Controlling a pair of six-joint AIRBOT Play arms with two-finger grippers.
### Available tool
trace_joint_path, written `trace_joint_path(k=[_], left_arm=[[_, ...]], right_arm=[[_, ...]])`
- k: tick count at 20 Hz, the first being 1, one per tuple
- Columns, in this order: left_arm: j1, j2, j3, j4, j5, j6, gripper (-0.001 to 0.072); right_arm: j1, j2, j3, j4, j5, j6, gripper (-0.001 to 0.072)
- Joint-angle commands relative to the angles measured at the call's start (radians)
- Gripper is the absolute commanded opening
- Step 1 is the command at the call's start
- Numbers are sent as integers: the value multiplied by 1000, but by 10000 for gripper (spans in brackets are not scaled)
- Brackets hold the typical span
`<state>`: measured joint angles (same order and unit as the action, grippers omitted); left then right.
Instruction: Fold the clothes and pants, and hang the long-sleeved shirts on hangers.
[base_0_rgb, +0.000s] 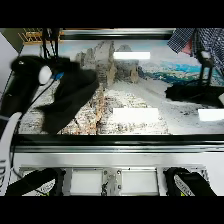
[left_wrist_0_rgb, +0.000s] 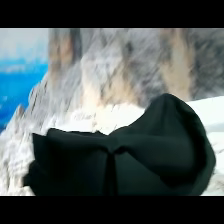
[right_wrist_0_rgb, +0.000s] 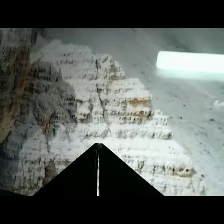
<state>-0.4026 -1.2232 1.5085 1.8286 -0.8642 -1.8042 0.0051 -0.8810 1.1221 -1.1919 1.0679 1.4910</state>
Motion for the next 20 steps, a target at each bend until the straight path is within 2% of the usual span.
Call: trace_joint_path(k=[1,4,6,10,15,16,17,18,20], left_arm=[[-161,99,180,3,35,2,4],[-261,147,255,5,30,2,4],[-274,166,229,4,-8,-2,4],[-220,159,-17,0,-54,-82,4],[-132,3,-300,1,-61,-93,4],[-112,-35,-331,-4,-63,-93,4],[-91,-67,-351,-19,-73,-93,4],[-66,-100,-356,-35,-97,-92,4],[-20,-142,-356,-66,-135,-92,4]], right_arm=[[-86,31,82,-4,-63,13,23],[-192,86,137,-3,-95,16,23],[-245,125,138,-3,-101,16,23],[-280,147,136,-4,-91,16,23],[-278,67,132,0,3,15,42],[-278,40,126,0,37,15,213],[-278,6,113,0,69,15,504],[-277,-31,93,1,96,15,652],[-261,-105,32,11,110,11,646]])
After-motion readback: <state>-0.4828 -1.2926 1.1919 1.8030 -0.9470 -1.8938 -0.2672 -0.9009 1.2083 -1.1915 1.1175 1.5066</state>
